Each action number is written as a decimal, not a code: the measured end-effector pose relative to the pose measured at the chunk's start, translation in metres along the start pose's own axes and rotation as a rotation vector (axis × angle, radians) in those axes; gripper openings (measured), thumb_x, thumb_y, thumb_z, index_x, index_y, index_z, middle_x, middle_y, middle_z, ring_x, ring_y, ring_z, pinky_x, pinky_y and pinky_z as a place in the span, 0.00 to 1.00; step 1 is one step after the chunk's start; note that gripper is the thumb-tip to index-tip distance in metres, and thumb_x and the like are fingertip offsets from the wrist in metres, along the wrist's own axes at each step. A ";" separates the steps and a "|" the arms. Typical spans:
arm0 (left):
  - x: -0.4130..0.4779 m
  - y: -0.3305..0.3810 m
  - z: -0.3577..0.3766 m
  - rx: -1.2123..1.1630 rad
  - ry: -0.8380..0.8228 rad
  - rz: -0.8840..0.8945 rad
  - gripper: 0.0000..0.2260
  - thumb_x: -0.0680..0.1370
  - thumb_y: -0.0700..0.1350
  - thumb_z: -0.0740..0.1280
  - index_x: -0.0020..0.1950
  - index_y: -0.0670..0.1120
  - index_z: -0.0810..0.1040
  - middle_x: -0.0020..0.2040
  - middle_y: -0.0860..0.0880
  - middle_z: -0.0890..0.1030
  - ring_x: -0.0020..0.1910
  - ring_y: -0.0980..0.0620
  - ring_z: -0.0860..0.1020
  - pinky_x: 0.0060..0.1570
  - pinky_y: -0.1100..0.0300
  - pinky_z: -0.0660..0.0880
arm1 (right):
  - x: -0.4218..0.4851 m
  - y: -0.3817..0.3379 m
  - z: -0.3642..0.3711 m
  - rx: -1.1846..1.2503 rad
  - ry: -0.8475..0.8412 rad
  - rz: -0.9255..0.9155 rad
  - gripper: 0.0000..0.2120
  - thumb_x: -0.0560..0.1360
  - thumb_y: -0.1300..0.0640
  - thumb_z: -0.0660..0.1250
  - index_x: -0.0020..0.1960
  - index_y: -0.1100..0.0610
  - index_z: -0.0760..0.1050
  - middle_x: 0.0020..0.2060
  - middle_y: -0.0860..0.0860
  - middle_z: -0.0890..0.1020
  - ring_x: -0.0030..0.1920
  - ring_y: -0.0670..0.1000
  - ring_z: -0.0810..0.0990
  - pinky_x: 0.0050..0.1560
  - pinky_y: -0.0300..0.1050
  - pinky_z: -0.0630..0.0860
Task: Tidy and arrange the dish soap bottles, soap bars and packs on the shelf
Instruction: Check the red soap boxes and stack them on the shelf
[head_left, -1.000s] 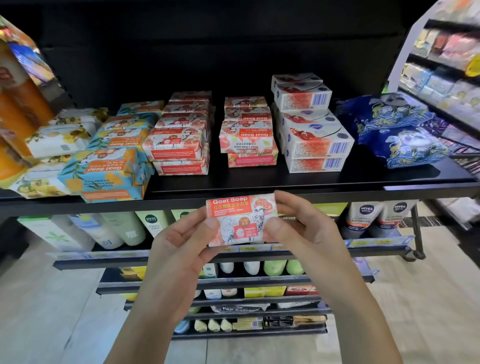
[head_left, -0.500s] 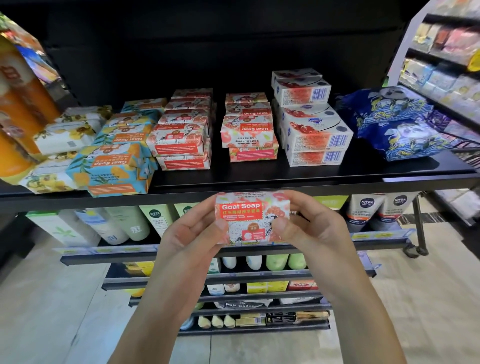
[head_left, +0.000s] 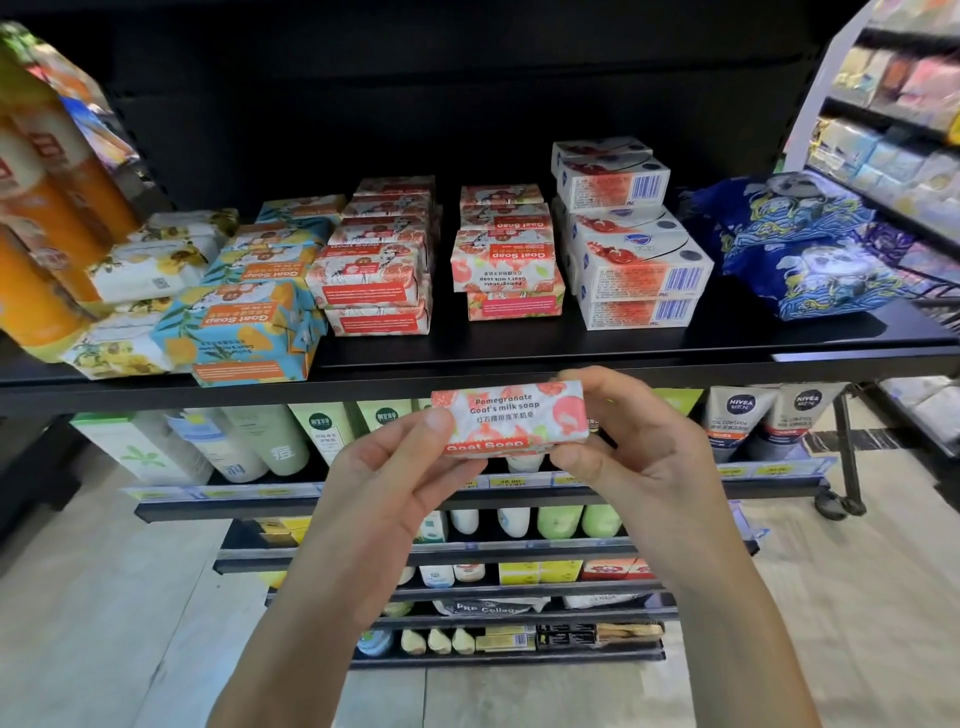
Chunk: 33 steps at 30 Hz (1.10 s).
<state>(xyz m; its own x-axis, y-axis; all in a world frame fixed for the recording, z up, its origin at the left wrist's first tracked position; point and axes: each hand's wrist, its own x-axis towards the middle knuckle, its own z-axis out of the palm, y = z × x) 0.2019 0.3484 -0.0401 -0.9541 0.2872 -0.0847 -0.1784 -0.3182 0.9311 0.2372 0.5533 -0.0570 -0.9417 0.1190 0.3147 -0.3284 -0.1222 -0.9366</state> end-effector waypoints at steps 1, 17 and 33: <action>0.000 0.000 0.000 -0.010 0.010 0.001 0.20 0.74 0.51 0.70 0.59 0.38 0.83 0.57 0.40 0.86 0.60 0.44 0.84 0.64 0.51 0.77 | 0.000 0.000 0.000 -0.006 -0.011 0.005 0.21 0.72 0.68 0.72 0.65 0.59 0.77 0.60 0.55 0.84 0.67 0.55 0.79 0.61 0.44 0.79; 0.001 -0.003 0.001 0.069 0.118 0.023 0.20 0.74 0.47 0.76 0.64 0.43 0.81 0.56 0.44 0.87 0.59 0.49 0.84 0.66 0.51 0.77 | 0.002 -0.004 0.011 -0.097 0.087 0.328 0.26 0.68 0.41 0.72 0.62 0.52 0.81 0.53 0.49 0.86 0.48 0.49 0.87 0.49 0.31 0.78; 0.006 0.000 -0.005 0.085 0.039 0.031 0.26 0.73 0.53 0.73 0.70 0.47 0.78 0.61 0.46 0.85 0.62 0.47 0.82 0.64 0.49 0.78 | 0.002 0.006 -0.001 0.087 -0.061 0.165 0.32 0.71 0.65 0.74 0.74 0.57 0.71 0.64 0.54 0.83 0.65 0.59 0.81 0.64 0.52 0.79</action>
<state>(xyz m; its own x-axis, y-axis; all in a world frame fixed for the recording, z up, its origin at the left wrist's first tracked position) 0.1952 0.3453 -0.0428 -0.9678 0.2423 -0.0680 -0.1295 -0.2477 0.9601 0.2335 0.5538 -0.0624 -0.9852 0.0306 0.1688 -0.1714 -0.2203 -0.9603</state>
